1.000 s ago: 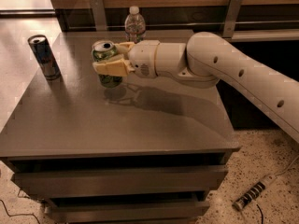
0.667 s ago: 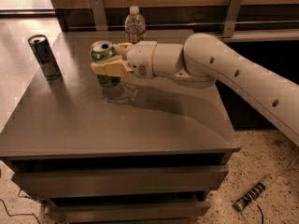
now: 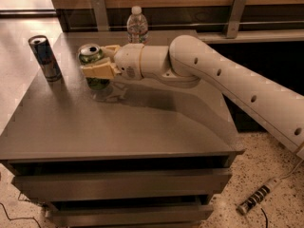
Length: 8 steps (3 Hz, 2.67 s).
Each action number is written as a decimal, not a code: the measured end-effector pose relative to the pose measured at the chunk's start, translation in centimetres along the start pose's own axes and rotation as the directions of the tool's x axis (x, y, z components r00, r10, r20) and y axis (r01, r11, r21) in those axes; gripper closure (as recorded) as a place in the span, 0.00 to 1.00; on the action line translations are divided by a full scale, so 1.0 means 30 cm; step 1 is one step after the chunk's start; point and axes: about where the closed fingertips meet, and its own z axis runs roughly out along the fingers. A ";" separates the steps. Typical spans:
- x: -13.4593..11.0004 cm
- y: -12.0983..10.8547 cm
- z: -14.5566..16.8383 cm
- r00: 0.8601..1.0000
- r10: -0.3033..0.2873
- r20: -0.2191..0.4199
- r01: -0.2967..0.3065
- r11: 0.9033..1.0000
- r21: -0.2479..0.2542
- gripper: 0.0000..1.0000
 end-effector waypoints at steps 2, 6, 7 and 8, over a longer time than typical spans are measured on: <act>0.028 -0.010 0.135 1.000 -0.009 -0.009 0.009 0.999 -0.047 1.00; 0.035 -0.002 0.317 1.000 -0.018 -0.010 0.017 0.988 -0.152 1.00; 0.070 -0.002 0.339 1.000 0.000 -0.031 -0.005 0.986 -0.169 0.79; 0.068 -0.001 0.340 1.000 0.000 -0.030 -0.005 0.986 -0.169 0.49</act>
Offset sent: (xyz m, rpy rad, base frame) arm 0.0253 0.0598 -0.0229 -0.0201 0.0045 0.0782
